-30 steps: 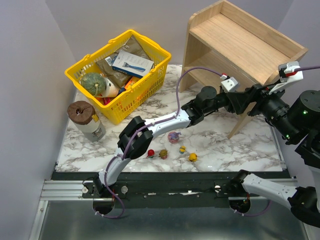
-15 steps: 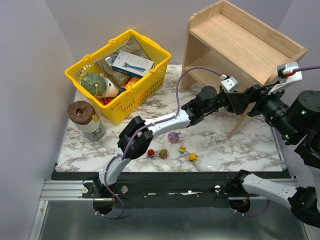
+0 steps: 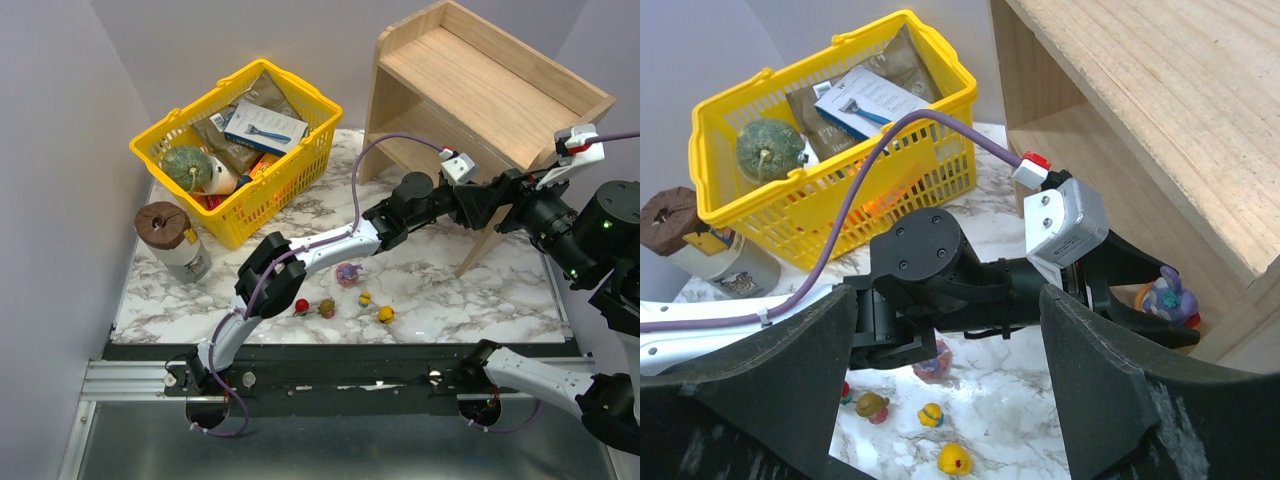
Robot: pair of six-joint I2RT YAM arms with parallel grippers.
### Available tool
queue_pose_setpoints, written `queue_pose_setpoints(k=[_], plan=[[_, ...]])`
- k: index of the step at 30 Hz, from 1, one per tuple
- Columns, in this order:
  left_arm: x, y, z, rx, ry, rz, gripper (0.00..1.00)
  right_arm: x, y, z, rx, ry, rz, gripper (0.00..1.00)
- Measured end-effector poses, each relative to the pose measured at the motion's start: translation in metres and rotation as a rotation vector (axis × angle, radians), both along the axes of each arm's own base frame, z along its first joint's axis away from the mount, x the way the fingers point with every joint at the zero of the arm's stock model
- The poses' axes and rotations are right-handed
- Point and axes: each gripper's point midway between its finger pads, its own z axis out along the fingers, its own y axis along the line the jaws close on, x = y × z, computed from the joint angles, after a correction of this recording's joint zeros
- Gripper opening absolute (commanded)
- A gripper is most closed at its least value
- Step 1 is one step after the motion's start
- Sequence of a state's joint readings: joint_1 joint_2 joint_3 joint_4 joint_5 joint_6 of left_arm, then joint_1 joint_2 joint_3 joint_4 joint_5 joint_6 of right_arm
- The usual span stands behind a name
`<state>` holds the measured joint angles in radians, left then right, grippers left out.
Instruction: Place and organize the plastic toys onto the shelf
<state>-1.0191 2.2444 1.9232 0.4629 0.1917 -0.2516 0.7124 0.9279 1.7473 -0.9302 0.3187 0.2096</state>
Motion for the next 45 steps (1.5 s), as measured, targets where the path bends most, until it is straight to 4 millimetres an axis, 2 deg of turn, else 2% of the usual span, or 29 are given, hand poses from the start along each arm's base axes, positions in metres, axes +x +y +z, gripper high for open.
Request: queue_pose_setpoints(k=[5,6,9,13,18,24,30,33,35,37,39,42,45], plan=[[0.000,0.000,0.000,-0.001,-0.002,0.001,0.88,0.000,0.000,0.000,-0.001,0.001,0.000,0.81],[0.000,0.000,0.000,-0.002,-0.001,0.002,0.93,0.000,0.000,-0.001,-0.003,0.003,0.000,0.82],[-0.001,0.005,-0.005,0.008,0.003,0.009,0.99,0.000,-0.001,-0.002,-0.005,0.007,-0.002,0.83],[-0.003,0.014,-0.005,0.011,0.001,0.025,0.99,-0.001,-0.002,-0.004,-0.004,0.015,-0.008,0.87],[-0.009,0.029,0.011,-0.010,-0.025,0.041,0.99,-0.002,-0.004,-0.009,-0.012,0.032,-0.015,0.90],[-0.025,0.068,0.029,-0.003,-0.052,0.080,0.99,-0.003,-0.008,-0.013,-0.017,0.047,-0.031,0.94],[-0.030,0.134,0.032,0.067,-0.079,0.243,0.99,-0.001,-0.006,-0.019,-0.030,0.060,-0.031,0.94],[-0.024,0.174,0.025,0.129,-0.069,0.372,0.99,0.006,0.003,-0.035,-0.062,0.099,-0.019,0.92],[-0.021,0.199,0.018,0.169,-0.048,0.447,0.99,0.013,0.015,-0.051,-0.090,0.141,0.009,0.89],[-0.019,0.229,0.008,0.206,-0.018,0.526,0.99,0.022,0.032,-0.073,-0.120,0.194,0.047,0.84],[-0.018,0.267,-0.003,0.241,0.022,0.610,0.99,0.029,0.051,-0.100,-0.150,0.254,0.100,0.80],[-0.020,0.314,-0.013,0.265,0.068,0.708,0.99,0.036,0.084,-0.150,-0.185,0.351,0.207,0.74],[-0.029,0.357,-0.015,0.271,0.092,0.792,0.99,0.030,0.114,-0.203,-0.225,0.444,0.368,0.73]])
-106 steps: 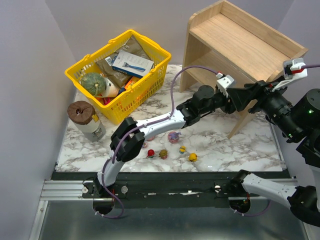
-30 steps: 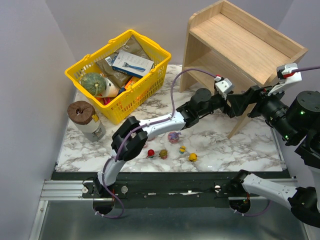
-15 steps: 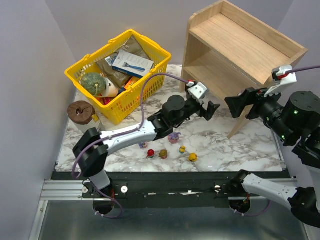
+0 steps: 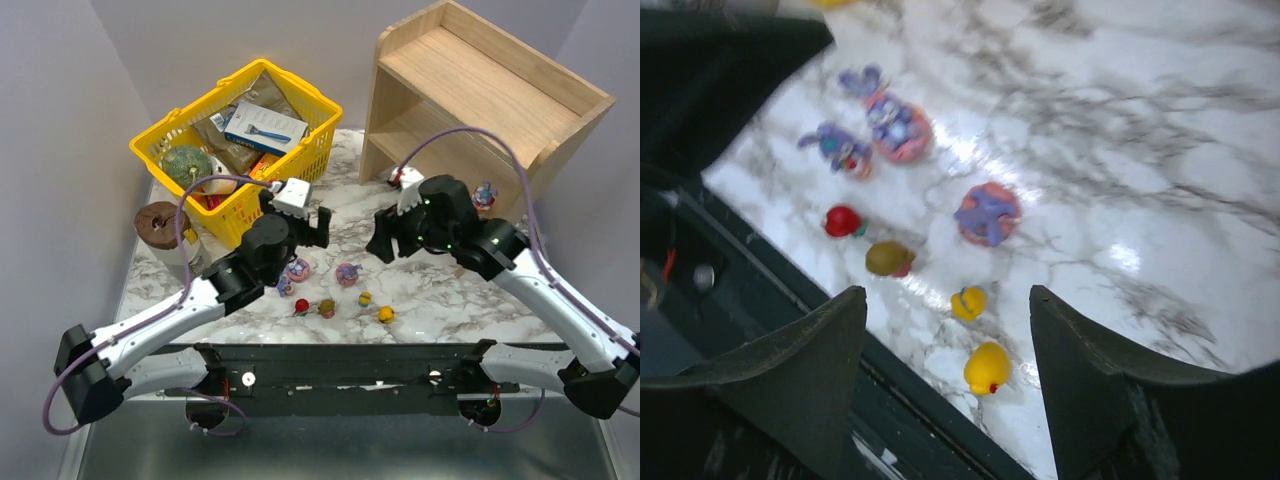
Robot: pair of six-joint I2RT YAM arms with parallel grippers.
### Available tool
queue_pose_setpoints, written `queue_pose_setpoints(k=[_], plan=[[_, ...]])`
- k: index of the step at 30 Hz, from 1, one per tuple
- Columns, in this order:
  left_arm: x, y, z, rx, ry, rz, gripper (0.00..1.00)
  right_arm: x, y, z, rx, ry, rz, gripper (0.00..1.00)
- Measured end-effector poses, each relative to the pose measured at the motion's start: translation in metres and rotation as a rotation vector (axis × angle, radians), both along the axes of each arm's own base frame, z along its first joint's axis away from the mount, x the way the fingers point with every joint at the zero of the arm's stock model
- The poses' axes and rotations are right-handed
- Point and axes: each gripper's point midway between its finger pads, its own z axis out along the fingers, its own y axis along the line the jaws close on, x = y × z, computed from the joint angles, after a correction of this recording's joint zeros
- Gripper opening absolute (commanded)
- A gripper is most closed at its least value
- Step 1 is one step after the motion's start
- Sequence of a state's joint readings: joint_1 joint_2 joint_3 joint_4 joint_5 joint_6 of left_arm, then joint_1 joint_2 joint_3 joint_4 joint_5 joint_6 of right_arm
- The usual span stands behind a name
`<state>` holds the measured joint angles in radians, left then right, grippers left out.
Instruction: Place and organize the plastic toys onto the shelf
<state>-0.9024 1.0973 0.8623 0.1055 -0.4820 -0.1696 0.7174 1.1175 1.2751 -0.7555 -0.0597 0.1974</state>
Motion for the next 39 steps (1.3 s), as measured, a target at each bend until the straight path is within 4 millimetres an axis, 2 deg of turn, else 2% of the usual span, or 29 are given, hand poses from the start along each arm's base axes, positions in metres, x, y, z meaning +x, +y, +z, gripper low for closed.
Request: queue_pose_setpoints(k=[3,7,9,13,17,22,25,28,31,32,39], plan=[[-0.010,0.030,0.010,-0.014,-0.014,0.055,0.99,-0.010,0.023,-0.040,-0.023,0.071,0.150,0.69],[-0.018,0.064,0.028,-0.047,-0.043,0.113,0.99,-0.010,0.040,-0.084,-0.074,0.123,0.258,0.66],[-0.021,0.077,0.035,-0.060,-0.056,0.134,0.99,-0.007,0.043,-0.102,-0.101,0.129,0.282,0.66],[-0.024,0.085,0.039,-0.066,-0.066,0.141,0.99,-0.003,0.047,-0.127,-0.135,0.128,0.322,0.59],[-0.024,0.084,0.031,-0.043,-0.048,0.132,0.99,0.005,0.053,-0.141,-0.159,0.117,0.350,0.51],[-0.023,0.078,0.023,-0.024,-0.026,0.105,0.99,0.013,0.057,-0.162,-0.203,0.122,0.379,0.47],[-0.025,0.075,0.021,-0.023,-0.018,0.084,0.99,0.015,0.056,-0.177,-0.237,0.140,0.387,0.41],[-0.025,0.072,0.019,-0.024,-0.014,0.067,0.99,0.017,0.054,-0.186,-0.264,0.146,0.390,0.29],[-0.027,0.069,0.015,-0.022,-0.004,0.049,0.99,0.020,0.053,-0.188,-0.277,0.138,0.385,0.11],[-0.027,0.069,0.015,-0.022,-0.002,0.047,0.99,0.022,0.053,-0.186,-0.282,0.128,0.378,0.01],[-0.029,0.061,0.009,-0.021,0.014,0.004,0.99,0.033,0.047,-0.178,-0.316,0.114,0.317,0.01]])
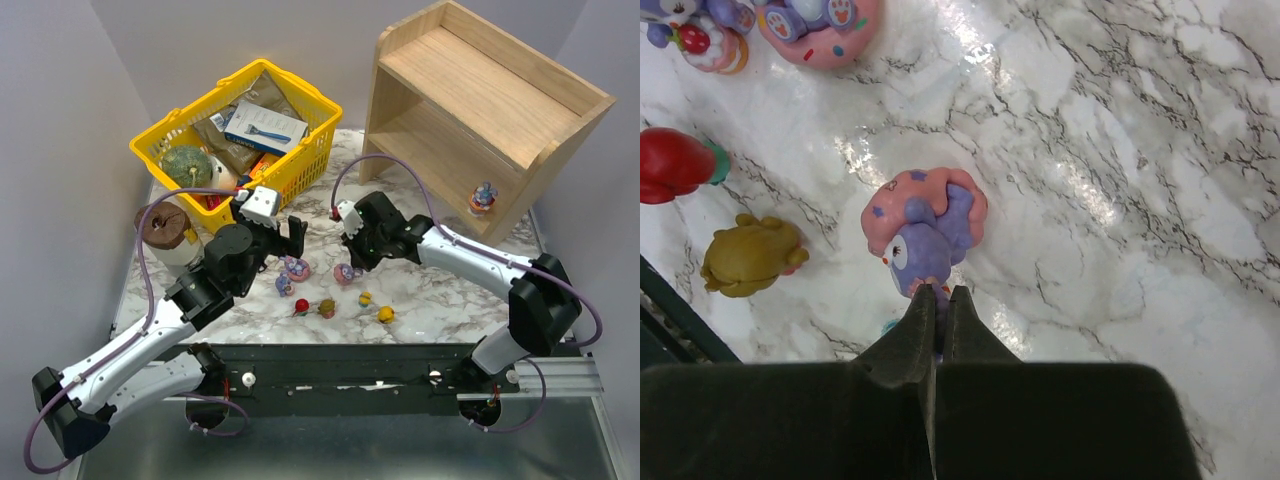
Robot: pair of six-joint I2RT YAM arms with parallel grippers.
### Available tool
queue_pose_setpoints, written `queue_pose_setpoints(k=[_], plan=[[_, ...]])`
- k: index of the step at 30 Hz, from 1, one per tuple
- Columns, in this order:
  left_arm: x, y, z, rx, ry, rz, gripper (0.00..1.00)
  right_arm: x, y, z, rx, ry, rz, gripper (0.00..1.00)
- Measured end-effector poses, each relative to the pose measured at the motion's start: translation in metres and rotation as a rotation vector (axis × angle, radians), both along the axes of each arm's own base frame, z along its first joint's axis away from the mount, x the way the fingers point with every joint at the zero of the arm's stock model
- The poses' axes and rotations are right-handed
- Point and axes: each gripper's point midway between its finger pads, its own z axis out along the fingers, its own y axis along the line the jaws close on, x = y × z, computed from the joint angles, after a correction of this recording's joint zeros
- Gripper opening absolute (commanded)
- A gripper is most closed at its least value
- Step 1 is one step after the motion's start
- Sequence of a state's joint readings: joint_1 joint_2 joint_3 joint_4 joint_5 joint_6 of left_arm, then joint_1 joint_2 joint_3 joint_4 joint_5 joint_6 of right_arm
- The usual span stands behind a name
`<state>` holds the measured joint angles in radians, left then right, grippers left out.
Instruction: Place and organize the plastic toys onto the shelf
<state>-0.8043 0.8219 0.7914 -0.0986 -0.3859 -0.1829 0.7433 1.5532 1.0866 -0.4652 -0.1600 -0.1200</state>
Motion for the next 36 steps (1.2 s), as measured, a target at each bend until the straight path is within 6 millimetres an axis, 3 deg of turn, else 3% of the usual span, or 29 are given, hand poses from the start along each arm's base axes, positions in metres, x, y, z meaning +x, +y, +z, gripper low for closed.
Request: queue_pose_setpoints(k=[3,8,12,17,25,30,36], plan=[[-0.003,-0.010,-0.011,0.017,0.012,-0.063,0.99,0.002,-0.001,0.017,-0.013,0.007,-0.023,0.01],[-0.021,-0.045,-0.042,0.078,0.066,-0.293,0.99,0.005,0.007,0.074,0.027,0.002,-0.026,0.01],[-0.037,-0.072,-0.056,0.102,0.111,-0.477,0.99,-0.014,0.005,0.109,0.072,0.040,0.010,0.01],[-0.048,-0.091,-0.057,0.104,0.123,-0.601,0.99,-0.041,-0.001,0.134,0.108,0.099,0.047,0.01],[-0.056,-0.114,-0.039,0.070,0.100,-0.737,0.96,-0.066,-0.007,0.151,0.156,0.156,0.070,0.01],[-0.068,-0.129,-0.032,0.045,0.111,-0.853,0.96,-0.069,-0.007,0.151,0.160,0.171,0.061,0.01],[-0.078,-0.137,-0.037,0.043,0.147,-0.924,0.93,-0.070,-0.007,0.153,0.167,0.187,0.034,0.01]])
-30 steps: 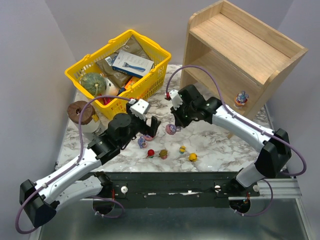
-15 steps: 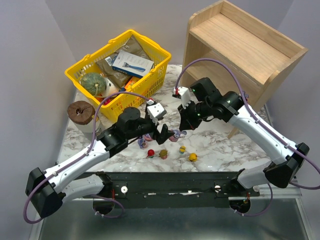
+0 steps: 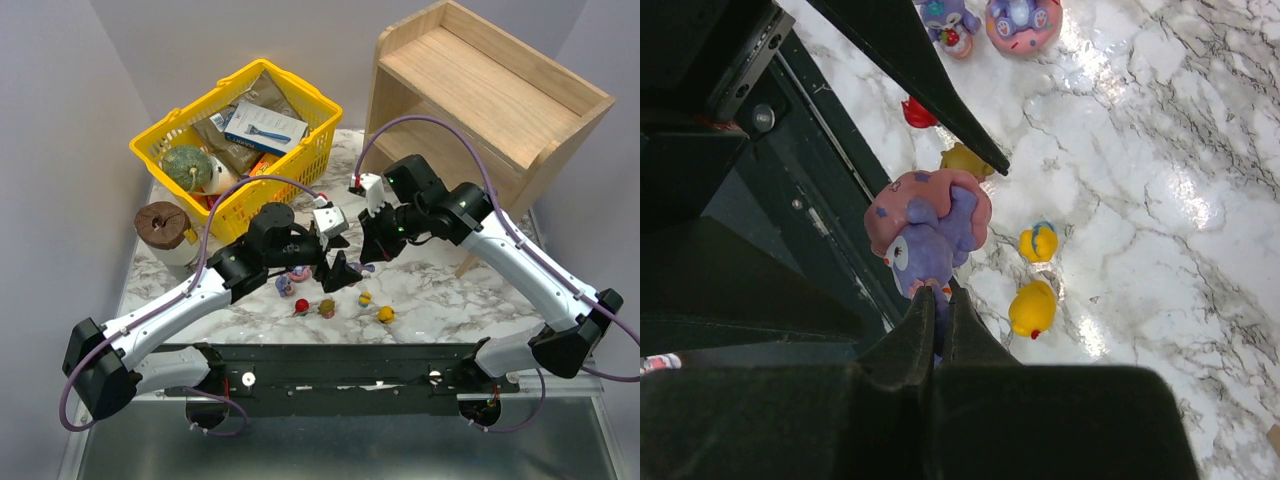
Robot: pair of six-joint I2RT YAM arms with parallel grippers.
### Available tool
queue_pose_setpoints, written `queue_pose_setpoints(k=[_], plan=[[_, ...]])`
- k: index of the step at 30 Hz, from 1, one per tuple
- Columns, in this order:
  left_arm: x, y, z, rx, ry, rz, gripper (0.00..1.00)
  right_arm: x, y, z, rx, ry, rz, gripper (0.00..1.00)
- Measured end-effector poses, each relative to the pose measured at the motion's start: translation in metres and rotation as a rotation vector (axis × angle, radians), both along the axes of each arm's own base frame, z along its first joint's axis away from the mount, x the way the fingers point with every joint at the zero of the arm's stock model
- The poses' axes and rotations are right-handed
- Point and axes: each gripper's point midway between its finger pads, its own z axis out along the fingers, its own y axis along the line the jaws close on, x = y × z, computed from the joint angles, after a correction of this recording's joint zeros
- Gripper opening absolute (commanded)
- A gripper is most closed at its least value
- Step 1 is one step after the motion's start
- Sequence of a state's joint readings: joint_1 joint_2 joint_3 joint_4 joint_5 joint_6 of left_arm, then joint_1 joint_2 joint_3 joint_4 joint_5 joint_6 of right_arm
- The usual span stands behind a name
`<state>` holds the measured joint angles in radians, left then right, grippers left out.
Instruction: Place and organize the plastic toys onto the shelf
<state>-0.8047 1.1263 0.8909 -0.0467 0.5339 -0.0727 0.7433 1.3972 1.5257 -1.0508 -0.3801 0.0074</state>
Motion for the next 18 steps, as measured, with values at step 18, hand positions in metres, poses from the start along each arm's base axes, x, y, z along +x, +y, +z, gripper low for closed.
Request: queue_pose_setpoints(k=[18], plan=[[0.002,-0.010,-0.016,0.071,-0.060,0.046,0.57,0.003,-0.001,0.019,0.015,0.007,-0.073,0.01]])
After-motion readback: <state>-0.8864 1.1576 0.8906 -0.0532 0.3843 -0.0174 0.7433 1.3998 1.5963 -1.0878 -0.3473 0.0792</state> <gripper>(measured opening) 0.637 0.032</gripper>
